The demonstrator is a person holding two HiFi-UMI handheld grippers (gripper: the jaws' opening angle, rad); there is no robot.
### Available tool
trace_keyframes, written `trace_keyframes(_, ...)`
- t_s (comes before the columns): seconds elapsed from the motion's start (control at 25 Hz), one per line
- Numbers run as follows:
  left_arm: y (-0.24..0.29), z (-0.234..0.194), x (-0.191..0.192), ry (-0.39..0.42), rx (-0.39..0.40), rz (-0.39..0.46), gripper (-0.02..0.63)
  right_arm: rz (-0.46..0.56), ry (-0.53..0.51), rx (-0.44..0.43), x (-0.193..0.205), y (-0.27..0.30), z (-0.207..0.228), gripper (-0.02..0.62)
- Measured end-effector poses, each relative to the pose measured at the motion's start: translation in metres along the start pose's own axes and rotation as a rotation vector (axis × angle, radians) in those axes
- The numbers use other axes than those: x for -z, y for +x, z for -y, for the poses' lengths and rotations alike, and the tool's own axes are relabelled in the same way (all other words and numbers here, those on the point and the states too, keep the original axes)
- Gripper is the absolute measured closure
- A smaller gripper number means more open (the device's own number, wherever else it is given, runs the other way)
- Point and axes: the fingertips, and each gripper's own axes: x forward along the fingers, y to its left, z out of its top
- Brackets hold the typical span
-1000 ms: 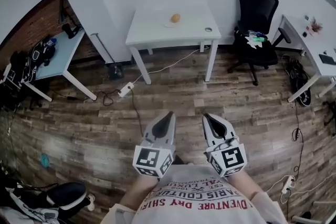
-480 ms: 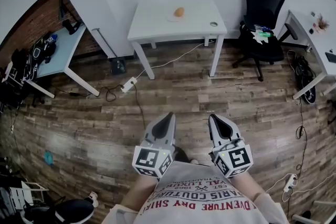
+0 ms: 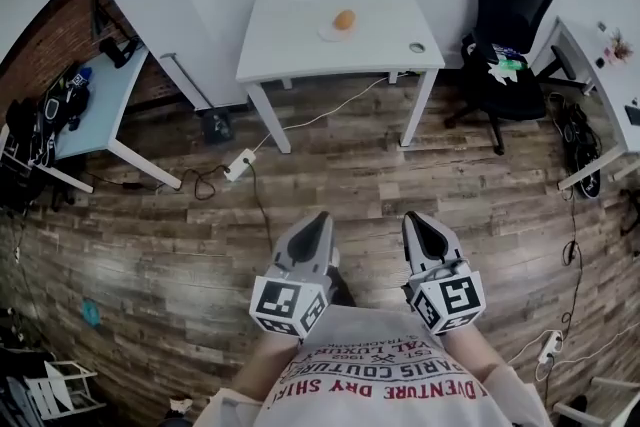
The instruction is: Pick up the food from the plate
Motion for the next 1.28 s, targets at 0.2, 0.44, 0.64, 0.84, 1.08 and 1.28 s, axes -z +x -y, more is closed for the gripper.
trace_keyframes(0.2, 0.042, -0.069, -0.02, -0.019, 0.026, -0.004, 0.6, -0.014, -0.002, 0.088, -0.013, 0.072, 0.012, 0.581)
trace_keyframes(0.44, 0.086, -0.156, -0.05, -0.039, 0.067, 0.008, 0.6, -0.016, -0.001, 0.174, -0.034, 0.151, 0.009, 0.581)
trace_keyframes(0.64, 0.115, -0.196, -0.059, -0.064, 0.083, 0.003, 0.6, -0.037, -0.008, 0.195, -0.041, 0.19, 0.005, 0.581)
trace_keyframes(0.84, 0.142, -0.209, -0.05, -0.078, 0.095, -0.028, 0.6, -0.065, -0.014, 0.212, -0.034, 0.211, 0.024, 0.581)
trace_keyframes(1.08, 0.19, -0.216, -0.047, -0.069, 0.07, -0.054, 0.6, -0.059, 0.057, 0.192, -0.035, 0.25, 0.062, 0.581)
trace_keyframes(1.28, 0.241, -0.218, -0.056, -0.047, 0.009, -0.051, 0.6, -0.062, 0.038, 0.114, -0.044, 0.299, 0.108, 0.581)
